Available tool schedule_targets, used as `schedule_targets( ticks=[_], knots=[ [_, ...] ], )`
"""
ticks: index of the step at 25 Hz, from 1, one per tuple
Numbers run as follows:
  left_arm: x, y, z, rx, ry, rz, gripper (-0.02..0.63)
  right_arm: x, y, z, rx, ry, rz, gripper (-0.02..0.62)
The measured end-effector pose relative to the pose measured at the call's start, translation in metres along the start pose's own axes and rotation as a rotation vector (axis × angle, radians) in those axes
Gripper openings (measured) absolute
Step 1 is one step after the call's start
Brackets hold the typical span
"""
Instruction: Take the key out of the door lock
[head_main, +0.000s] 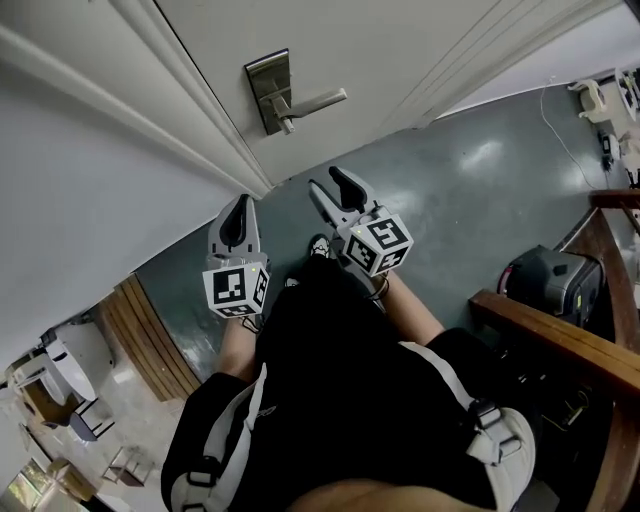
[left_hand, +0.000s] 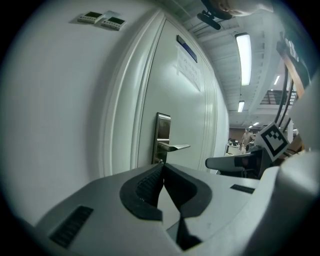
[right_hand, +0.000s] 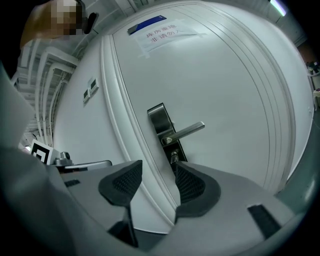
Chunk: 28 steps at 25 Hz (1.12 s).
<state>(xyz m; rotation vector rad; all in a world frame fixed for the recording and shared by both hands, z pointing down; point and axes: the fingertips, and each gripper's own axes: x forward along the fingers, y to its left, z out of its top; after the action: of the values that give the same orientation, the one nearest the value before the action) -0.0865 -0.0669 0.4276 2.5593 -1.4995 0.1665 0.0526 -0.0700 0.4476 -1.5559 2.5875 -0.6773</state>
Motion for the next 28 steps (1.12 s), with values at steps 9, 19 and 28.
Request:
schedule_targets(
  ticks=[9,19,28],
  knots=[
    [0.026,0.019,-0.019,-0.007,0.058,0.082,0.023,0.046,-0.024,-0.012,0.056,0.054,0.063,0.218],
    [0.047,0.025,-0.028,-0.02,0.057,0.147,0.023,0.085,-0.039,-0.017,0.108,0.082,0.129,0.215],
    [0.06,0.033,-0.03,-0.024,0.06,0.171,0.023,0.109,-0.044,-0.022,0.225,0.101,0.149,0.201]
  ],
)
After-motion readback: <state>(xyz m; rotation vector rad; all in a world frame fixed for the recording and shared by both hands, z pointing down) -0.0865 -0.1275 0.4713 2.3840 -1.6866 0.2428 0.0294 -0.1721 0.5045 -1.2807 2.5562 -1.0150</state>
